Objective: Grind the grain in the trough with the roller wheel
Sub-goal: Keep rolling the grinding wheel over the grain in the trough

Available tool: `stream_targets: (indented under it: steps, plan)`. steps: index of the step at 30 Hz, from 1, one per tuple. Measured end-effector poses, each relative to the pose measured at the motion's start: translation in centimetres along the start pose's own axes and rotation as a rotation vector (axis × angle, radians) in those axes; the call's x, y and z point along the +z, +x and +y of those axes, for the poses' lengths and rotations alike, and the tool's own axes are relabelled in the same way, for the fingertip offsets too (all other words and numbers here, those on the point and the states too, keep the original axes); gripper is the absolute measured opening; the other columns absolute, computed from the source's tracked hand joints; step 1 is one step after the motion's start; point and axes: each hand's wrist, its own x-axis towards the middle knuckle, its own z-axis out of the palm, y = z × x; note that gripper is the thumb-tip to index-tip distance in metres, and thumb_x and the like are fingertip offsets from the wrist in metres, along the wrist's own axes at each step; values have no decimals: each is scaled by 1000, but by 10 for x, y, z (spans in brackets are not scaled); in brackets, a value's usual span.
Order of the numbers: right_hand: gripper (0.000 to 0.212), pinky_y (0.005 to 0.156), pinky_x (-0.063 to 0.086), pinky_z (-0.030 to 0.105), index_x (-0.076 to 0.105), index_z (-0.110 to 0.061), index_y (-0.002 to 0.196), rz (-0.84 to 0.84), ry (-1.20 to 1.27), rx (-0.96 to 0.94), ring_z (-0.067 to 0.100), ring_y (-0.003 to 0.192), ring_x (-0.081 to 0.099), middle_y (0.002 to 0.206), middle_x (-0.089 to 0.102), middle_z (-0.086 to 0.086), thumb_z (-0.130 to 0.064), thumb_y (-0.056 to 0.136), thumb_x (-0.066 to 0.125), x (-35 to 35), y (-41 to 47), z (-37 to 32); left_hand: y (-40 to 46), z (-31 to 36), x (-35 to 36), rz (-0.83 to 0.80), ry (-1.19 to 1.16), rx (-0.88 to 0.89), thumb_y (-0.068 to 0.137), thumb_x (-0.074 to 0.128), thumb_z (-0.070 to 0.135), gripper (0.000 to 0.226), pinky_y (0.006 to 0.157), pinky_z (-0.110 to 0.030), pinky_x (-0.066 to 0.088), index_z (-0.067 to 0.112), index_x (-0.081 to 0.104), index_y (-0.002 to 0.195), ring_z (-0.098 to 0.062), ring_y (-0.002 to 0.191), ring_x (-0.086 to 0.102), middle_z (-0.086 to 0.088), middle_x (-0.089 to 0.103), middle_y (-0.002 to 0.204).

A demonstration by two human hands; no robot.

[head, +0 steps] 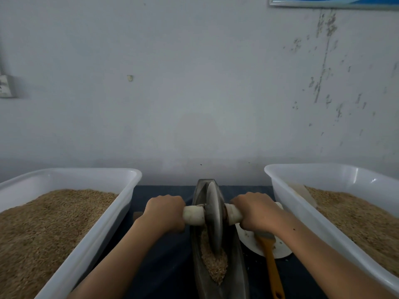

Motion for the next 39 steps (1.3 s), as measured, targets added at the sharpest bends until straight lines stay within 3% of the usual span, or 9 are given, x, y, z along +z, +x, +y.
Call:
stream_targets:
  steps: [4, 7, 11, 13, 16, 20, 24, 30, 39]
  plan:
    - [16, 70, 37, 29, 54, -25, 98, 74, -10, 36, 20, 90, 61, 99, 64, 0, -16, 85, 57, 3, 9, -1, 5, 3, -2, 71, -5, -12, 83, 64, 32, 30, 72, -28, 41, 19, 59, 109, -16, 87, 57, 0, 63, 99]
    - [14, 71, 37, 30, 50, -25, 93, 92, 4, 48, 22, 91, 61, 99, 64, 1, -15, 85, 56, 3, 9, -1, 6, 4, -4, 91, 3, -12, 84, 61, 31, 27, 74, -28, 42, 19, 59, 109, -18, 92, 59, -1, 63, 101]
    - [18, 74, 46, 30, 58, -22, 101, 33, -9, 31, 20, 87, 61, 97, 65, 1, -16, 84, 58, -1, 1, -4, -1, 4, -6, 46, 9, 0, 83, 64, 32, 33, 73, -28, 41, 18, 58, 112, -18, 93, 60, -1, 64, 103]
    - [17, 69, 46, 29, 58, -21, 98, -8, -18, 12, 18, 81, 60, 91, 63, 0, -15, 82, 60, -4, -3, -5, -4, 3, -5, 8, 3, 4, 80, 67, 33, 38, 73, -27, 42, 19, 58, 114, -17, 92, 60, 0, 64, 103]
    - [14, 55, 34, 25, 58, -21, 92, -71, -20, -18, 16, 70, 54, 79, 58, -2, -15, 80, 60, -9, -8, -4, -10, 2, -1, -28, 3, 3, 78, 69, 34, 42, 75, -27, 45, 21, 57, 116, -17, 93, 60, 1, 64, 104]
    - [16, 53, 32, 24, 60, -20, 96, -98, -4, -18, 14, 68, 53, 77, 56, -3, -16, 81, 60, -10, -8, -4, -9, 1, 1, -13, 24, -12, 77, 68, 36, 41, 69, -27, 41, 23, 57, 114, -13, 80, 54, 5, 60, 93]
    - [16, 64, 37, 28, 57, -21, 97, -13, 0, 8, 18, 76, 56, 87, 61, 0, -14, 82, 59, -4, 0, -3, 2, 3, 0, 21, 23, -38, 78, 67, 36, 36, 69, -27, 39, 22, 58, 110, -13, 78, 51, 6, 55, 86]
    - [19, 74, 40, 32, 58, -20, 103, 77, -3, 55, 25, 95, 61, 102, 65, 4, -15, 84, 58, -2, 11, -4, 12, 3, -3, 82, 4, -25, 83, 62, 34, 31, 72, -27, 39, 21, 58, 111, -15, 89, 57, 1, 63, 102]
    - [14, 61, 36, 29, 59, -16, 92, -38, -32, -9, 18, 69, 53, 82, 59, 2, -12, 79, 58, -10, -7, -7, -6, 1, 2, 18, 31, -9, 79, 67, 36, 40, 73, -26, 41, 23, 57, 115, -15, 94, 59, 3, 63, 105]
